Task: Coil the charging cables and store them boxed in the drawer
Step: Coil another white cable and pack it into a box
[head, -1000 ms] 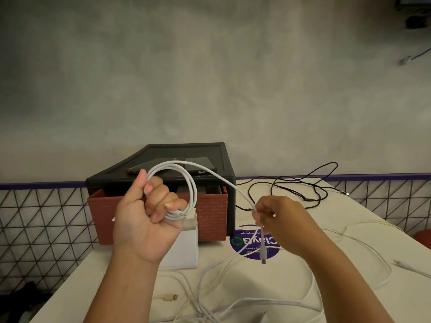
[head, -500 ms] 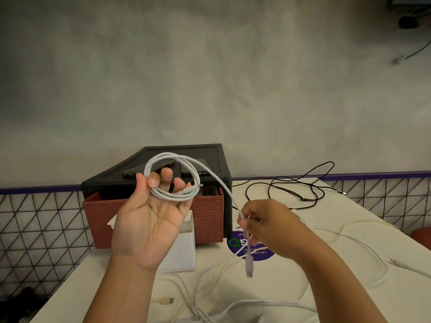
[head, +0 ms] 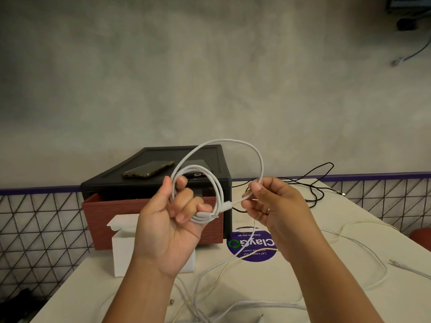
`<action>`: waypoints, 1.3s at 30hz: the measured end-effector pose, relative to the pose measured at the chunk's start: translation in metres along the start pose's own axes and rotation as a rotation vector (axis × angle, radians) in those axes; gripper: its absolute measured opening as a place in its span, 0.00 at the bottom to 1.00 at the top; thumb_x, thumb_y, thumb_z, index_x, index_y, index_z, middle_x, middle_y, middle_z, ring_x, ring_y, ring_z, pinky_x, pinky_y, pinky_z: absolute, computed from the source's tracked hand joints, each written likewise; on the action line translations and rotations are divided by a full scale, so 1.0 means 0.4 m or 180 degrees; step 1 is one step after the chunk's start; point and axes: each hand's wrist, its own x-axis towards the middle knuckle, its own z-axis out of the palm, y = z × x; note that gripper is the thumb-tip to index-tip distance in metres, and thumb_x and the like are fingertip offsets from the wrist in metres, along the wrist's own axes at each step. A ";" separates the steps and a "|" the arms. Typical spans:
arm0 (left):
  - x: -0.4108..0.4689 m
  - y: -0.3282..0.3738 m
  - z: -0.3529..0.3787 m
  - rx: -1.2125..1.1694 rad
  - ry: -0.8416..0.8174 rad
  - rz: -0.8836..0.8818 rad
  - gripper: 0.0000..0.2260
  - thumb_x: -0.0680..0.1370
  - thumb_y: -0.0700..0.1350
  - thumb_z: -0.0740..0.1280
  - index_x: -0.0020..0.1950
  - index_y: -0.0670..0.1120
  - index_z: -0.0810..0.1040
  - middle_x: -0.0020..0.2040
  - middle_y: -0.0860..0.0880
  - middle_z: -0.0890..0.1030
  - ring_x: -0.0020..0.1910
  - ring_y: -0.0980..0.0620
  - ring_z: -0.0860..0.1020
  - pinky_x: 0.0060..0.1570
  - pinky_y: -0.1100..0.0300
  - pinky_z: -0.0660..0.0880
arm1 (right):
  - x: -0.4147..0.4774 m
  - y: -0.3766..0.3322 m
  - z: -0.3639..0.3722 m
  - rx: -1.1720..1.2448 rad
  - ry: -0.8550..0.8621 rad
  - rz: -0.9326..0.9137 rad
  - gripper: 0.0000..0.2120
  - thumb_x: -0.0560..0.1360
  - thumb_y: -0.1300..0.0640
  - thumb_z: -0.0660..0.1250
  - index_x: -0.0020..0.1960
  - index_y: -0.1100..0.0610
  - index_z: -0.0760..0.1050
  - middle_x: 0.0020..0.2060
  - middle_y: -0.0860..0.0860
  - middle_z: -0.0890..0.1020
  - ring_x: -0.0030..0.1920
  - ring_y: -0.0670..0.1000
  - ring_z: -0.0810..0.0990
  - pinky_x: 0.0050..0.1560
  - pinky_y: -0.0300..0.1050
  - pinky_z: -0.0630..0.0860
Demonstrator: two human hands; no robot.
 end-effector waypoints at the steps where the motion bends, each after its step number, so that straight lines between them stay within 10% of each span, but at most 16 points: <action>1: -0.003 -0.006 0.013 0.0008 0.0095 0.0037 0.13 0.73 0.50 0.61 0.33 0.46 0.76 0.21 0.53 0.59 0.19 0.58 0.60 0.26 0.65 0.70 | 0.000 -0.001 0.000 0.0066 0.0001 0.0013 0.08 0.78 0.62 0.61 0.40 0.59 0.74 0.28 0.50 0.80 0.30 0.46 0.79 0.34 0.36 0.77; 14: -0.001 0.001 0.015 0.0121 -0.0058 -0.0027 0.07 0.66 0.47 0.67 0.30 0.45 0.78 0.28 0.52 0.70 0.26 0.56 0.71 0.38 0.60 0.79 | 0.015 -0.009 -0.031 -0.0540 0.0363 -0.0246 0.08 0.77 0.60 0.63 0.40 0.56 0.77 0.29 0.50 0.76 0.29 0.46 0.72 0.32 0.37 0.71; 27: 0.006 0.002 0.005 0.0380 0.0627 0.0113 0.14 0.72 0.53 0.63 0.30 0.46 0.74 0.20 0.53 0.57 0.18 0.58 0.58 0.26 0.65 0.68 | 0.010 0.006 -0.016 -0.1066 -0.0029 0.0058 0.08 0.78 0.61 0.62 0.41 0.59 0.76 0.29 0.50 0.77 0.26 0.42 0.74 0.31 0.35 0.74; 34: 0.005 0.011 -0.016 0.0323 -0.0248 -0.0360 0.13 0.66 0.50 0.75 0.30 0.46 0.75 0.33 0.49 0.77 0.32 0.54 0.77 0.41 0.57 0.79 | 0.012 0.006 -0.015 -0.1203 0.0065 0.0082 0.07 0.78 0.62 0.61 0.43 0.57 0.76 0.30 0.50 0.77 0.27 0.43 0.74 0.29 0.34 0.74; 39: -0.002 0.006 -0.002 0.0303 -0.0120 -0.0360 0.09 0.69 0.48 0.68 0.32 0.45 0.77 0.24 0.53 0.66 0.23 0.56 0.67 0.35 0.60 0.78 | 0.015 0.006 -0.024 -0.1213 0.0165 0.0064 0.07 0.78 0.62 0.61 0.44 0.56 0.76 0.31 0.52 0.77 0.29 0.46 0.74 0.29 0.34 0.74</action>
